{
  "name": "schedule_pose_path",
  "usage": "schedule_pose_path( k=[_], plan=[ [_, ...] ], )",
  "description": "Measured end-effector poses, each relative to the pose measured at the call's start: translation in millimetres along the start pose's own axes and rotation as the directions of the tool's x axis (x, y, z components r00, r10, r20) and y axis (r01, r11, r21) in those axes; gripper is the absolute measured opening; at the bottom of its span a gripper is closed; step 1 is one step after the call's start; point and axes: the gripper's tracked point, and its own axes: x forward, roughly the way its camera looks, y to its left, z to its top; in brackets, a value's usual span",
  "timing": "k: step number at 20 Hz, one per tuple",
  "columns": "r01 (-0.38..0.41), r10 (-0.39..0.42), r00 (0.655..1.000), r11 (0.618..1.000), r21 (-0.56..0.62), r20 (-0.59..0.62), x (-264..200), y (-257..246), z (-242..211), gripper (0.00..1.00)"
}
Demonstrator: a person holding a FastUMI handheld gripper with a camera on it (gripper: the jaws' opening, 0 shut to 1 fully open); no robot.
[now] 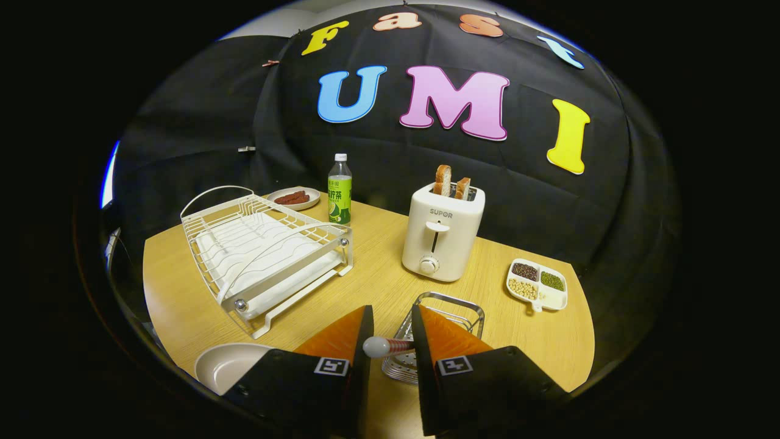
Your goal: Take the plate from the dish rack, then take the spoon from the basket and place it into the plate.
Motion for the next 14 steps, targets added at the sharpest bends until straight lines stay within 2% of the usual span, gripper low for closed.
schedule_pose_path(
  k=[2, 3, 5, 9, 14],
  plan=[
    [0.068, -0.068, 0.997, 0.998, -0.004, 0.022, -2.1, -17.6, 10.7, 0.32],
    [0.085, -0.085, 0.996, 0.996, 0.0, 0.032, -3.3, -23.1, 15.2, 0.25],
    [0.055, -0.055, 0.998, 0.998, 0.036, 0.003, -4.2, -22.2, 11.9, 0.17],
    [0.036, -0.035, 0.999, 0.998, 0.046, -0.011, -8.0, -30.8, 20.0, 0.16],
    [0.012, -0.017, 0.998, 0.996, 0.089, 0.053, -24.5, -35.7, 66.1, 0.15]
  ],
)
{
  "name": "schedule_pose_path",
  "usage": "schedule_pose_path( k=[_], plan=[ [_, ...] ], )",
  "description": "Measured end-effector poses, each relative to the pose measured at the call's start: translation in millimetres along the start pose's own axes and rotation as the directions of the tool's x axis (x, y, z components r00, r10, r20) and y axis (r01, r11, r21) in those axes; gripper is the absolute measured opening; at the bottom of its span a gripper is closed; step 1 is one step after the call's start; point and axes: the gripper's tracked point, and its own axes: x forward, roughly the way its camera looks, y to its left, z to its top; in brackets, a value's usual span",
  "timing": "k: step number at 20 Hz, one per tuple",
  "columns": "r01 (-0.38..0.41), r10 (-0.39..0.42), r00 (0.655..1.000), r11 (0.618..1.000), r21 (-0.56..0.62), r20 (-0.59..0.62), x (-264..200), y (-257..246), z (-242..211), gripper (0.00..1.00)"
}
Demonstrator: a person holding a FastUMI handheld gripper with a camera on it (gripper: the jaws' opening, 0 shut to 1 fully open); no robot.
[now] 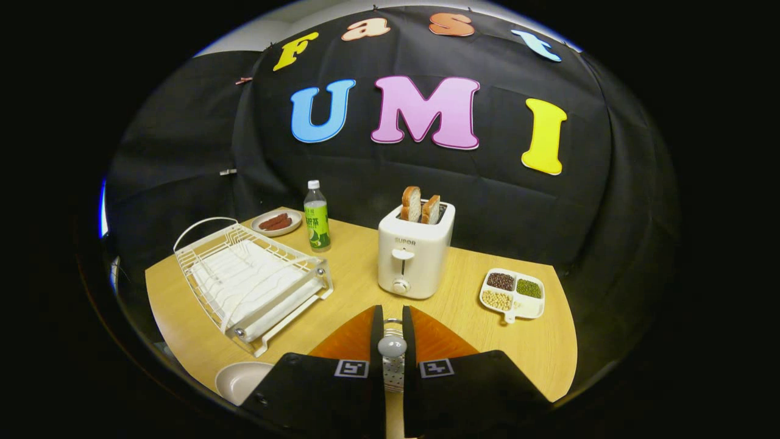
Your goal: Take the plate from the dish rack, then take the spoon from the basket and place it into the plate.
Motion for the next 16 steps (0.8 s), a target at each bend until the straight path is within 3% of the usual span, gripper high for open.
schedule_pose_path(
  k=[7, 10, 16],
  plan=[
    [-0.143, 0.143, 0.985, 0.99, -0.005, 0.098, -43.3, 36.1, 69.2, 0.15],
    [-0.212, 0.213, 0.974, 0.977, -0.017, 0.079, -57.7, 61.1, 61.8, 0.15],
    [-0.312, 0.311, 0.95, 0.949, -0.036, -0.037, -69.3, 105.2, 2.0, 0.15]
  ],
)
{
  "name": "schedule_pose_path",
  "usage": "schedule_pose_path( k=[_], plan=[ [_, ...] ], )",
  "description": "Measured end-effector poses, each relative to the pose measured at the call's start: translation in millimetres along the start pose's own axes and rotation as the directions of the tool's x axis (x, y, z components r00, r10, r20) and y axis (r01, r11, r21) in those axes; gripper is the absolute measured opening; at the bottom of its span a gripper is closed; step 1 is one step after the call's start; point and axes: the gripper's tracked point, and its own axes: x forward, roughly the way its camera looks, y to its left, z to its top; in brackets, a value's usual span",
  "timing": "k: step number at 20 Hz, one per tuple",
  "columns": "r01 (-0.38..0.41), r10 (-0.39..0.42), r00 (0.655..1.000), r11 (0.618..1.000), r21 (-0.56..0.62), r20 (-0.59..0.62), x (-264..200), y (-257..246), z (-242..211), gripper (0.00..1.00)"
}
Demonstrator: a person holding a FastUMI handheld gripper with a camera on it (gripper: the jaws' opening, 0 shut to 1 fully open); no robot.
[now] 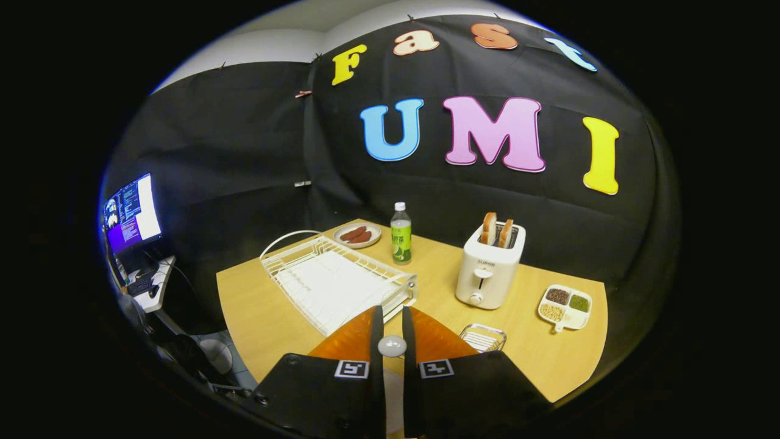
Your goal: Take the plate from the dish rack, then take the spoon from the basket and place it into the plate.
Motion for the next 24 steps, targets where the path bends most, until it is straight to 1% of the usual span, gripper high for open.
schedule_pose_path(
  k=[2, 6, 9, 11, 18, 21, 23, 24],
  plan=[
    [0.017, -0.017, 0.999, 1.0, -0.01, -0.03, 2.7, 4.2, -18.2, 0.15],
    [0.005, -0.005, 0.995, 1.0, -0.002, -0.095, 16.2, 18.9, -53.9, 0.15],
    [0.021, -0.025, 0.991, 0.999, -0.033, -0.135, 21.8, 18.5, -75.3, 0.16],
    [0.033, -0.037, 0.992, 0.999, -0.035, -0.121, 22.3, 20.9, -76.1, 0.17],
    [0.03, -0.033, 0.985, 0.999, -0.018, -0.168, 15.9, 32.7, -90.0, 0.19],
    [0.034, -0.031, 0.98, 0.999, 0.012, -0.194, 15.0, 35.1, -94.2, 0.19],
    [0.009, 0.011, 0.977, 0.996, 0.089, -0.214, 11.5, 46.4, -93.1, 0.58],
    [0.021, 0.004, 0.978, 0.993, 0.117, -0.209, 8.7, 46.2, -86.2, 0.77]
  ],
)
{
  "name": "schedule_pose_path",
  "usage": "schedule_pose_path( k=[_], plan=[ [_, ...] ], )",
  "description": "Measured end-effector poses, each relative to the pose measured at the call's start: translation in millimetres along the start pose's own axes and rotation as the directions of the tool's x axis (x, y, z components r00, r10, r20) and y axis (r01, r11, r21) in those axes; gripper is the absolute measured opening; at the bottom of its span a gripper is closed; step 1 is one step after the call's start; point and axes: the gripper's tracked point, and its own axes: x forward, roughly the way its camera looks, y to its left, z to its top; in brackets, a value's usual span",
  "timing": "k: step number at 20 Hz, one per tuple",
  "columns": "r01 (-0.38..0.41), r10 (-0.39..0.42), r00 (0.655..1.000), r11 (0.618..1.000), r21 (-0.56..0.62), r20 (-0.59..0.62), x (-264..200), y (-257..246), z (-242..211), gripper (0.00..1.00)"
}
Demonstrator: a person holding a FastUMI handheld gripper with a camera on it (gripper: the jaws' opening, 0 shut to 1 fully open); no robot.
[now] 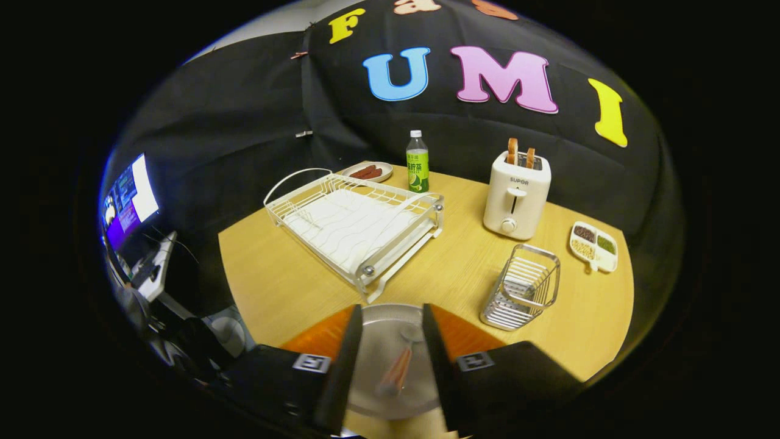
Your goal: Take the plate from the dish rack, then take the spoon from the basket and place it into the plate.
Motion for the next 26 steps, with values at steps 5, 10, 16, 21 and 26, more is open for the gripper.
schedule_pose_path(
  k=[5, 10, 16, 21, 26],
  plan=[
    [0.151, -0.16, 0.984, 0.982, 0.11, 0.081, -18.7, -16.7, 49.0, 0.98],
    [0.341, -0.395, 0.898, 0.903, 0.263, 0.192, -58.9, -38.1, 111.3, 0.99],
    [0.471, -0.574, 0.749, 0.813, 0.343, 0.331, -133.4, -30.0, 171.0, 0.98],
    [0.541, -0.643, 0.65, 0.766, 0.347, 0.405, -181.7, 0.7, 199.4, 0.98],
    [0.542, -0.665, 0.634, 0.746, 0.386, 0.394, -187.9, 27.7, 194.0, 0.98]
  ],
)
